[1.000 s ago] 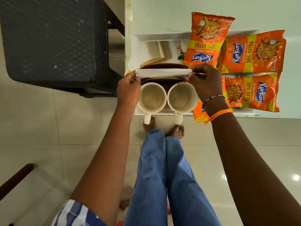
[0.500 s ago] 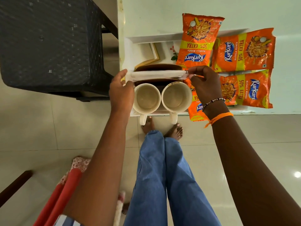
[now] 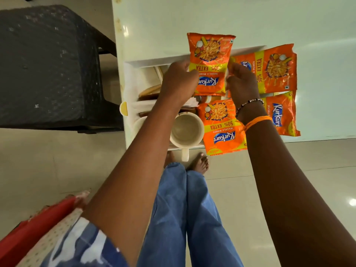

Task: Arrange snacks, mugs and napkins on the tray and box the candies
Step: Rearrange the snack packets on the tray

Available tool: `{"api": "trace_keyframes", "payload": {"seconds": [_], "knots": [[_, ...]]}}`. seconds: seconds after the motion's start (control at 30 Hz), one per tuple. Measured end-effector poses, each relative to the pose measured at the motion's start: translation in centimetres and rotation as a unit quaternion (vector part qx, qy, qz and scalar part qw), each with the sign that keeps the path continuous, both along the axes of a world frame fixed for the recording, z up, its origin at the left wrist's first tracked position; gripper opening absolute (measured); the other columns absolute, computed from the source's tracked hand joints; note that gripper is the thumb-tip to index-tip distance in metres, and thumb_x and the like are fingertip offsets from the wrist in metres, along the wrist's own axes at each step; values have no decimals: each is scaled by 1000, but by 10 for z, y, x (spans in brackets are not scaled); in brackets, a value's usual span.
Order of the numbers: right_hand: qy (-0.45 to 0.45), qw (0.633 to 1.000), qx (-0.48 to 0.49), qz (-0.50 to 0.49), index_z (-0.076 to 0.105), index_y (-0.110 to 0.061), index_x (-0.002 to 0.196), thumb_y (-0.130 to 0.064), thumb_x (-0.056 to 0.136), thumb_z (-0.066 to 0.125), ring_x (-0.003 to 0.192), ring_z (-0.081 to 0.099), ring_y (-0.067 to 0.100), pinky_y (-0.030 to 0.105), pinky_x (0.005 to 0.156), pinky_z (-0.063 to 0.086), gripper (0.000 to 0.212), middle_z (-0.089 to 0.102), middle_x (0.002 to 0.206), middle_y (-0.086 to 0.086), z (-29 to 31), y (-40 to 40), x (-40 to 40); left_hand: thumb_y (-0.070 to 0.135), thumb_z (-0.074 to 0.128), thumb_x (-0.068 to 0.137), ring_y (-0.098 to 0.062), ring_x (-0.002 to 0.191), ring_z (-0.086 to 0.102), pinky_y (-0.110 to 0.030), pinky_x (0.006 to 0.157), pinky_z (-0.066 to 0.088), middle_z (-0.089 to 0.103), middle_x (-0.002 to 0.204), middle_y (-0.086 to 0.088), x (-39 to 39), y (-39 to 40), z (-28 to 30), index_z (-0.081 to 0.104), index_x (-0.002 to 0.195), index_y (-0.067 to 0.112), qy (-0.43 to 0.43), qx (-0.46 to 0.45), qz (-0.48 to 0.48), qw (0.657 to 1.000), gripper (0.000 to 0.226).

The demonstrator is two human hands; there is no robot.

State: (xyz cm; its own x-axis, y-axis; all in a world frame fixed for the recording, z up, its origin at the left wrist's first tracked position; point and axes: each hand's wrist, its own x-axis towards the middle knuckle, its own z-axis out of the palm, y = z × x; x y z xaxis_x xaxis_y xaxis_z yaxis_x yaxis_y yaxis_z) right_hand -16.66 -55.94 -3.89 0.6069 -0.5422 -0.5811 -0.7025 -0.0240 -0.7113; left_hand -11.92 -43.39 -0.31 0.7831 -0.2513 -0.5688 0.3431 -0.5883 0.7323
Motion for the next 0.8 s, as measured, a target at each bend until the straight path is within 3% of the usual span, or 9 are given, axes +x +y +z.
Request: {"api": "trace_keyframes", "payload": {"seconds": [0.07, 0.1, 0.2, 0.27, 0.37, 0.5, 0.63, 0.73, 0.8], "knots": [[13, 1000, 9, 7, 47, -3, 132, 2, 87, 39, 127, 48, 29, 45, 108, 40, 46, 52, 137, 15, -4, -2, 5, 18, 46, 88, -5, 73, 60, -19, 57, 45, 63, 78, 7, 7, -10, -8, 56, 73, 24, 17, 20, -18, 999, 20], [17, 1000, 12, 11, 46, -3, 133, 1, 88, 40, 129, 47, 28, 45, 109, 39, 46, 50, 139, 14, -6, -3, 6, 19, 48, 87, -8, 75, 61, -21, 59, 45, 63, 78, 5, 10, -13, -12, 56, 73, 24, 32, 39, -29, 998, 17], [15, 1000, 17, 22, 49, -2, 129, 2, 88, 40, 126, 50, 26, 44, 106, 42, 42, 53, 136, 14, -9, -3, 10, 21, 52, 86, -16, 83, 63, -26, 69, 51, 66, 93, -2, 15, -18, -22, 62, 87, 19, 66, 75, -62, 993, 11], [3, 1000, 9, 24, 55, -3, 122, 5, 87, 40, 117, 55, 28, 44, 101, 45, 39, 59, 127, 15, -9, -2, 11, 21, 52, 87, -21, 92, 64, -37, 84, 54, 68, 105, -5, 15, -21, -24, 64, 103, 17, 78, 82, -68, 991, 21], [-16, 1000, -7, 21, 56, -2, 119, 9, 83, 37, 115, 56, 30, 46, 100, 45, 42, 61, 124, 17, -10, -6, 13, 20, 49, 88, -22, 98, 64, -42, 90, 53, 68, 110, -7, 13, -23, -23, 64, 110, 18, 70, 70, -68, 993, 26], [-30, 999, -15, 7, 56, 1, 119, 11, 84, 35, 105, 57, 23, 39, 97, 48, 42, 61, 123, 18, -8, -16, 17, 20, 48, 89, -20, 97, 63, -35, 86, 52, 68, 111, -6, 13, -26, -23, 66, 105, 20, 50, 47, -41, 997, 24], [-31, 999, 5, 34, 54, 1, 121, 9, 86, 34, 115, 56, 26, 40, 100, 48, 41, 59, 127, 16, -6, -22, 17, 19, 46, 92, -19, 102, 62, -33, 85, 52, 66, 118, -5, 11, -28, -24, 62, 114, 20, 44, 34, -29, 998, 27], [-26, 999, -29, 24, 53, -2, 125, 3, 87, 40, 124, 52, 24, 38, 105, 44, 41, 56, 133, 13, -7, -32, 10, 19, 47, 92, -6, 102, 55, -15, 64, 46, 57, 132, -3, 7, -28, -26, 51, 128, 20, 20, 40, -16, 999, 36], [-37, 993, -109, 0, 55, -6, 123, 0, 87, 44, 120, 54, 20, 24, 100, 45, 38, 59, 129, 10, -5, -43, -4, 19, 48, 92, -2, 96, 54, -9, 59, 45, 53, 133, 0, 1, -29, -23, 47, 130, 21, -11, 47, 8, 999, 39]]}}
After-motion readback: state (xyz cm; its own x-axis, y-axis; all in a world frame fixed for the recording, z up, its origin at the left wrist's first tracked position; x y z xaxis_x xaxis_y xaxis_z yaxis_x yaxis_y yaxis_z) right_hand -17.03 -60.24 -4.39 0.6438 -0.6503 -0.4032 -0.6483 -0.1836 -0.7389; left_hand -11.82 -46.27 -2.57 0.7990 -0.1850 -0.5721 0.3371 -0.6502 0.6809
